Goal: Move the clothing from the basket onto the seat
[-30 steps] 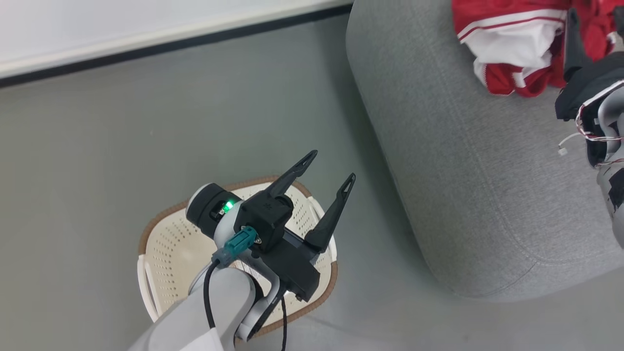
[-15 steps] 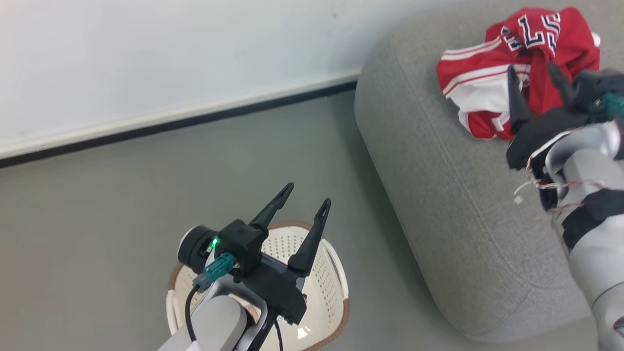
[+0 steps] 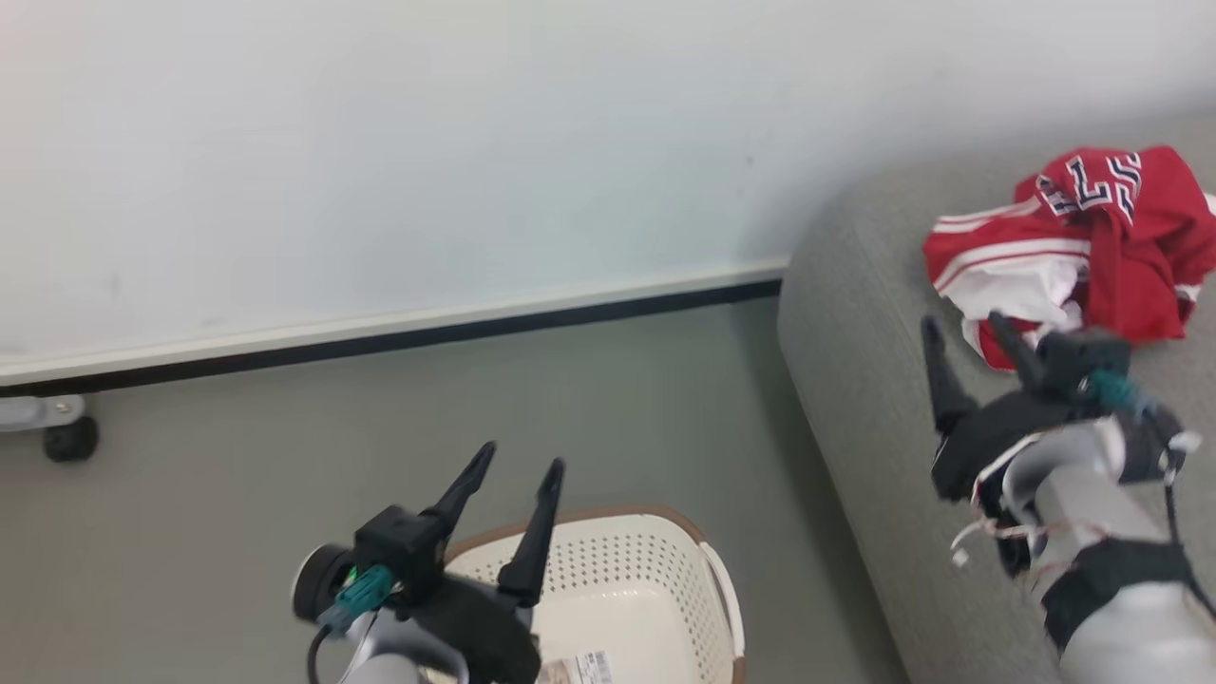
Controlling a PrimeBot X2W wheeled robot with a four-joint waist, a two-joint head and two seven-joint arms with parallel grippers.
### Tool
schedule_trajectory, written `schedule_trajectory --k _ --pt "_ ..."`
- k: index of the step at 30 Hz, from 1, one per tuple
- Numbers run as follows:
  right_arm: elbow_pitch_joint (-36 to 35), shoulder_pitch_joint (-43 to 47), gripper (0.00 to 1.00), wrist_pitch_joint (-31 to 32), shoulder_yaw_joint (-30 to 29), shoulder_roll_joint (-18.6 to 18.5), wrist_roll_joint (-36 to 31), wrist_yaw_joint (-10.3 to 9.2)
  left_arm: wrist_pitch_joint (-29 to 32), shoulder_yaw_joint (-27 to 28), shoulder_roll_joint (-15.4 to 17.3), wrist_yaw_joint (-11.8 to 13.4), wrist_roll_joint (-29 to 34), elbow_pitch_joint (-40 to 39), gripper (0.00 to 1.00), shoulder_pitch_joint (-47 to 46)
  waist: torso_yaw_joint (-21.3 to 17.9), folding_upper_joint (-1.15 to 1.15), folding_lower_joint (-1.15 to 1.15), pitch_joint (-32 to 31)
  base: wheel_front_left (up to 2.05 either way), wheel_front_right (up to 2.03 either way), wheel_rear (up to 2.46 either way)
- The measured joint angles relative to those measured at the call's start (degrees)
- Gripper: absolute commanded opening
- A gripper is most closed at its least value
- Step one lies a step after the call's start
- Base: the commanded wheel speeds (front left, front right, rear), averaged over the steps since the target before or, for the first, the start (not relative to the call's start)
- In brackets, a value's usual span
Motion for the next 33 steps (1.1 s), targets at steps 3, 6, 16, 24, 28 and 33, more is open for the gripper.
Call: schedule_trajectory --k 3,6,16,24,28,33 --pt "-3.1 4.2 1.00 0.0 -0.4 0.9 0.4 -0.38 -0.5 1.7 1.1 0.5 -0.5 -0.2 1.00 2.6 1.6 0.00 0.00 -1.6 0.00 0.00 0.00" --pt "-7.1 7.9 1.00 0.0 -0.7 2.0 0.5 -1.11 -0.7 3.9 2.3 1.0 -0.9 -1.0 1.00 5.4 3.0 0.00 0.00 -3.1 0.00 0.00 0.00" --pt "-21.3 21.2 1.00 0.0 -1.9 3.1 1.4 -4.28 -1.4 10.4 3.9 2.0 -1.2 -2.9 1.00 11.1 5.1 0.00 0.00 -5.8 0.00 0.00 0.00" --pt "-33.0 33.1 1.00 0.0 -2.0 3.5 1.2 -6.82 -1.4 14.8 4.7 2.0 0.1 -4.2 1.00 15.9 5.4 0.01 0.01 -6.2 0.00 0.00 0.00" --pt "-38.0 37.4 1.00 0.0 -2.2 3.5 1.2 -7.88 -1.5 17.7 4.6 2.0 1.1 -4.5 1.00 18.4 5.6 0.01 0.01 -6.2 0.00 0.00 0.00" --pt "-43.3 41.1 1.00 -0.2 -2.7 3.5 0.7 -9.14 -1.5 20.4 4.1 2.0 3.6 -5.1 1.00 20.9 5.9 0.01 0.01 -6.1 0.00 0.00 0.00"
